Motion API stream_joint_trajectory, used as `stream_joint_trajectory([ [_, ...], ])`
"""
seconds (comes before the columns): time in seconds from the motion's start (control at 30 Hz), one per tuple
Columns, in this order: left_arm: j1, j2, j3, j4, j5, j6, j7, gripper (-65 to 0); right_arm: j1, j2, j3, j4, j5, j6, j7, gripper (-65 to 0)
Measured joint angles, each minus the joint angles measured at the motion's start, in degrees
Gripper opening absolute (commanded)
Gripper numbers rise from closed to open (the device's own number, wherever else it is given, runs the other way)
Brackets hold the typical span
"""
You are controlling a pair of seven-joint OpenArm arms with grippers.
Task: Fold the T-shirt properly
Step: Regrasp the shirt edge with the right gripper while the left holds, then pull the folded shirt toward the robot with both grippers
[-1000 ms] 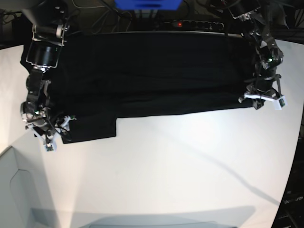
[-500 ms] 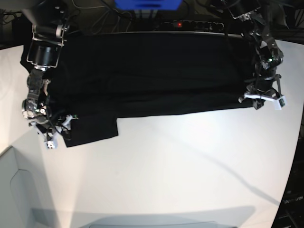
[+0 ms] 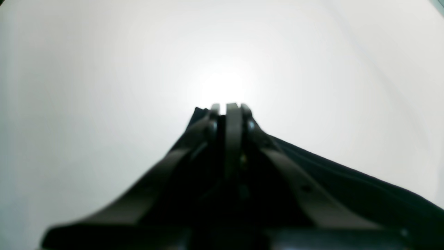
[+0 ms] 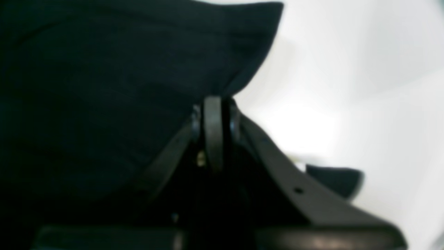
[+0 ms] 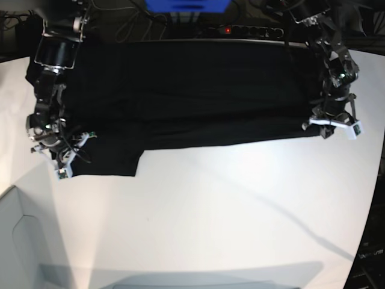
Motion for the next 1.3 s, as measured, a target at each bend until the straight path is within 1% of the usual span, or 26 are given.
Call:
stream_joint_trajectory([
  [0.13, 0.87, 0.09, -0.48, 1.05, -0.02, -0.02, 0.46, -65.0, -4.94, -0.09, -0.04, 16.44, 0.33, -0.13, 1.29, -65.0],
  [0.2, 1.11, 0.11, -1.68, 2.69, -0.22, -0.07, 0.02, -65.0, -9.03, -0.09, -0.04, 23.45, 0.59, -0.09, 1.62, -65.0],
  [0.3, 1.84, -0.07, -2.19, 4.57, -0.22, -0.11, -0.17, -65.0, -15.13, -1.36, 0.13, 29.83, 0.15, -0.02, -0.02, -65.0],
  [0.37, 2.82, 0.04, -2.12, 5.35, -0.22, -0.15, -0.04, -65.0, -18.08, -2.23, 0.20, 32.37, 0.72, -0.02, 0.81, -65.0],
  [0.43, 3.37, 0.13, -2.12, 6.25, -0.22, -0.24, 0.26, -65.0, -20.22, -3.54, 1.20, 32.92, 0.81, -0.11, 1.88, -65.0],
  [0.53, 3.87, -0.09, -2.14, 7.32, -0.22, -0.24, 0.15, -65.0, -24.52, -5.05, 3.30, 32.61, 0.46, -0.02, 1.07, -65.0],
  [0.57, 4.15, -0.07, -2.14, 7.41, -0.26, -0.24, -0.07, -65.0, -25.97, -5.25, 3.96, 32.57, 0.50, 0.17, 0.96, -65.0],
  [0.6, 4.46, 0.00, -2.12, 7.50, -0.28, -0.24, 0.02, -65.0, -27.32, -5.33, 4.55, 32.59, 0.46, 1.09, 1.16, -65.0],
  [0.67, 4.66, 0.00, -2.12, 7.41, -0.26, -0.24, 0.24, -65.0, -29.18, -5.57, 6.45, 32.61, 0.55, 6.25, 1.36, -65.0],
  [0.77, 5.55, -0.02, -2.12, 7.26, -0.24, -0.26, -0.17, -65.0, -32.39, -5.64, 8.66, 32.61, 0.35, 11.19, 1.53, -65.0],
  [0.8, 5.84, -0.02, -2.12, 7.15, -0.22, -0.24, -0.17, -65.0, -33.44, -5.66, 9.29, 32.61, 0.39, 12.17, 1.44, -65.0],
  [0.9, 6.27, -0.11, -2.12, 7.04, -0.22, -0.24, 0.04, -65.0, -35.32, -5.68, 11.76, 32.61, 0.70, 12.50, 1.60, -65.0],
  [1.17, 6.64, -0.52, -2.12, 7.23, -0.44, -0.26, 0.17, -65.0, -36.22, -5.66, 19.74, 32.65, 0.90, 12.50, 2.05, -65.0],
  [1.23, 7.61, -0.52, -2.12, 7.30, -0.63, -0.63, 0.24, -65.0, -36.52, -5.66, 20.65, 32.68, 0.94, 12.50, 2.05, -65.0],
  [1.3, 9.51, -1.53, -1.99, 7.96, -0.87, -0.70, 0.31, -65.0, -37.92, -5.68, 20.96, 32.76, 1.29, 12.55, 2.40, -65.0],
])
